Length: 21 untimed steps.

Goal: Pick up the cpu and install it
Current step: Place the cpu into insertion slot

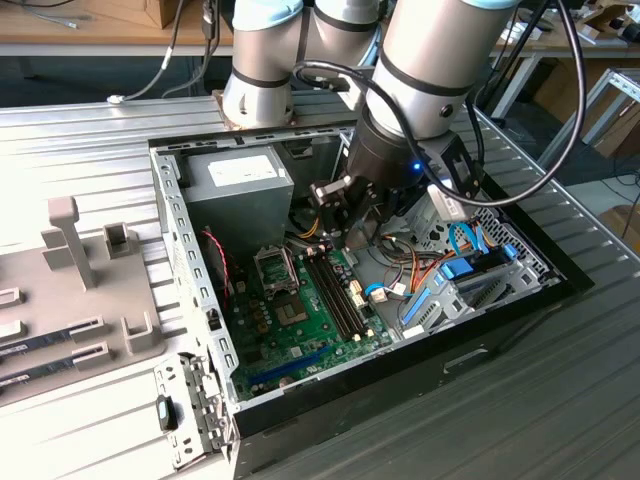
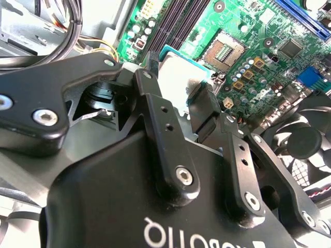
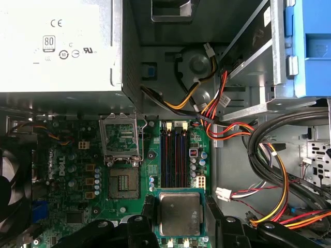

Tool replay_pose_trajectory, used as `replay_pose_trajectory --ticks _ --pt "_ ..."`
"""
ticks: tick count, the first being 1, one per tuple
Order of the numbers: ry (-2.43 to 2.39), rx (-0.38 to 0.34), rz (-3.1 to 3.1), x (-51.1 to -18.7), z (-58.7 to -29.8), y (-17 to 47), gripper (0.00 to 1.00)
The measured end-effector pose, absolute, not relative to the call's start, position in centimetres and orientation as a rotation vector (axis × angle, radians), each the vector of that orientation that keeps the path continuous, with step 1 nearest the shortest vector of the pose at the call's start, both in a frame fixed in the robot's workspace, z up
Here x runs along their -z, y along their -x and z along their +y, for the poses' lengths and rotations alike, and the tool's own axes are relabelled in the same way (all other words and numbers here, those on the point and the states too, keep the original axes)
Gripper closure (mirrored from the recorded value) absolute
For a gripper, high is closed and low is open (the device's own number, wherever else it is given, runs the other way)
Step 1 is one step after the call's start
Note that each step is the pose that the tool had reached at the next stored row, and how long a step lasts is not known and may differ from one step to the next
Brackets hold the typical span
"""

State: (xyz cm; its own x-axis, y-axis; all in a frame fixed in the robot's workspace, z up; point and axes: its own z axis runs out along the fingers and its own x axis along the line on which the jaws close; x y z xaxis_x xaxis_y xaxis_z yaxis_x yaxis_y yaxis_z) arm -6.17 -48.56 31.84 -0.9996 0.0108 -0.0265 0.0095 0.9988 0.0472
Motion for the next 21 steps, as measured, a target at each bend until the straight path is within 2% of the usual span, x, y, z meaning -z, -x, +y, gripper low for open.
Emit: replay_pose_trajectory --ticks 21 --pt "-0.016 -0.073 3.114 -31.12 -48.59 6.17 0.53"
